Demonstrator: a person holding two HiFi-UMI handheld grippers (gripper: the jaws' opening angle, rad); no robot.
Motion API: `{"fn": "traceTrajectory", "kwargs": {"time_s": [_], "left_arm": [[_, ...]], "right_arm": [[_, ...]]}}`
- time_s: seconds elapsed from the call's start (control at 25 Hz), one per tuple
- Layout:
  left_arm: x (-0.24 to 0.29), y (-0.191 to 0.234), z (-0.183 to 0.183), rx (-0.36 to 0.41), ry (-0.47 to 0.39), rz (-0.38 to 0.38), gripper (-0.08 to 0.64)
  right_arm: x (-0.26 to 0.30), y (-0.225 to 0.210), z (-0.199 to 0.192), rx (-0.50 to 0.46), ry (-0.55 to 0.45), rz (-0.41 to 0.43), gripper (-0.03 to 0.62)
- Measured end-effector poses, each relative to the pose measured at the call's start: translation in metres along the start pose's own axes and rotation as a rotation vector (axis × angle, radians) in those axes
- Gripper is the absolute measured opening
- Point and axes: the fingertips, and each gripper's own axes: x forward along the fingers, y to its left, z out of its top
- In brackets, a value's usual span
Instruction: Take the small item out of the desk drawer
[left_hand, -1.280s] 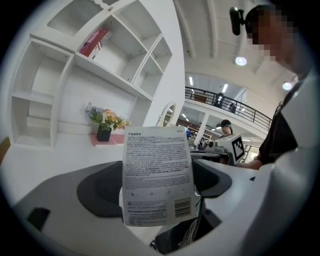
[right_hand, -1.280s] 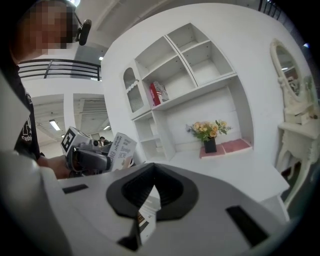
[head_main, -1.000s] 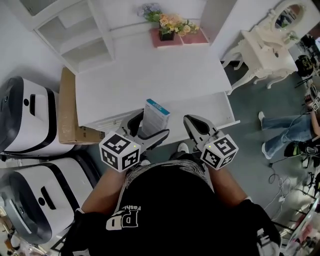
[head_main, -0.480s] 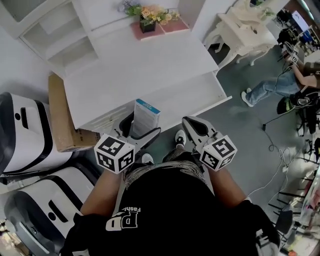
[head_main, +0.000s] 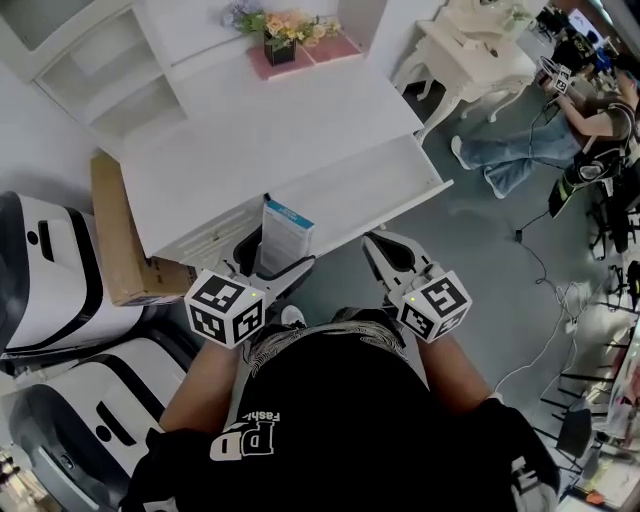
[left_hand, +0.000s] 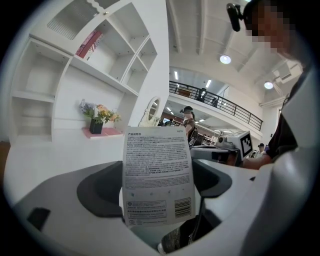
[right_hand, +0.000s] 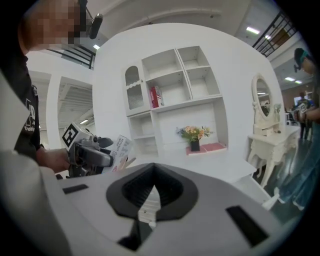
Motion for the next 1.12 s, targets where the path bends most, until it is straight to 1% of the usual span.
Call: {"fn": "traceTrajectory", "kwargs": {"time_s": [0.16,0.28,0.4,0.56,0.76,0.88,1.12], "left_arm": [[-0.002,-0.011,0.003,-0.001,-0.018,0.041,0.425],[-0.008,-0.018,0.002,-0.013,-0.030,0.086,0.425],[-0.014,-0.030,-0.001,-0.007,-0.033,0.113,0.425],[-0.019,-0.046,-0.008,-0.008,-0.042,0.132,0.425],[-0.024,-0.064,-0.013,-0.002,-0.054,0.154,0.425],[-0.026,-0.072,-0.016,-0.003,-0.056,0.167,0.425],[-0.026,-0.090,-0.026,-0.012,-0.049,0.168,0.425]], "right_arm": [[-0.008,0.000,0.005,-0.011,-0.004,0.033,0.009],[-0.022,0.000,0.002,-0.004,-0.002,0.070,0.008],[-0.038,0.001,-0.005,0.010,-0.015,0.098,0.008],[-0.050,0.003,-0.017,0.025,-0.008,0.105,0.006],[-0.064,0.007,-0.023,0.027,0.012,0.121,0.006],[-0.074,0.008,-0.027,0.043,0.018,0.134,0.006],[-0.090,0.010,-0.036,0.081,0.023,0.162,0.006]]}}
